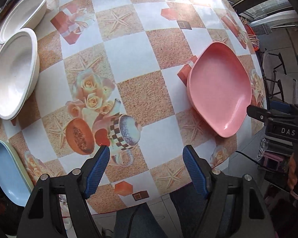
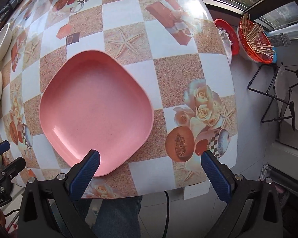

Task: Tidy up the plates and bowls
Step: 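Open both grippers off the blue plate and move toward the pink plate, then close the left gripper on the pink plate rim while the right gripper grips beside it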

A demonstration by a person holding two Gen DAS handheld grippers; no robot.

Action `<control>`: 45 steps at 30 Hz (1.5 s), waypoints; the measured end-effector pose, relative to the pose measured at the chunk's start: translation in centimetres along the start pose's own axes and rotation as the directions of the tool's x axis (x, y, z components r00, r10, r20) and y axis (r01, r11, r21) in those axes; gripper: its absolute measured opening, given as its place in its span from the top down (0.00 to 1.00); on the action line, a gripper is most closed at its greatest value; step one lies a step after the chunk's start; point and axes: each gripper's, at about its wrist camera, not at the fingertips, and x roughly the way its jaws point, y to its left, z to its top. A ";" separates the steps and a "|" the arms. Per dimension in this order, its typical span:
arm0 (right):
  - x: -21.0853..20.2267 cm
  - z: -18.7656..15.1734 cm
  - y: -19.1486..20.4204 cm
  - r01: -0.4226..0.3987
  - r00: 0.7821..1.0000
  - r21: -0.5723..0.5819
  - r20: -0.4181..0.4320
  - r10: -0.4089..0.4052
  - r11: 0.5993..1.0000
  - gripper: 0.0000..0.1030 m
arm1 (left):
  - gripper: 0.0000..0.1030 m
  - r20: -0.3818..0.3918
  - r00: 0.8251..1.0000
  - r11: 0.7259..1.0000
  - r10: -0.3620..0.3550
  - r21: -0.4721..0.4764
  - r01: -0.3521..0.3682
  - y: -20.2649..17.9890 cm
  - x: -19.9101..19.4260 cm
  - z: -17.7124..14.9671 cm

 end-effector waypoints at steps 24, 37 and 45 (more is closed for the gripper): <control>2.7 6.4 0.8 -0.040 0.994 -0.294 0.087 0.068 0.955 0.32 | 0.23 0.027 0.993 0.984 0.115 -0.138 -0.111 -5.5 5.3 6.3; 1.9 3.4 3.6 -0.119 0.989 -0.264 0.052 0.138 0.957 0.59 | 0.23 0.031 0.988 0.986 0.151 -0.077 -0.148 -4.9 5.1 4.7; 1.6 -0.4 7.7 -0.152 0.986 -0.243 0.026 0.163 0.958 0.59 | 0.23 0.040 0.985 0.984 0.167 -0.070 -0.164 -2.3 5.0 2.9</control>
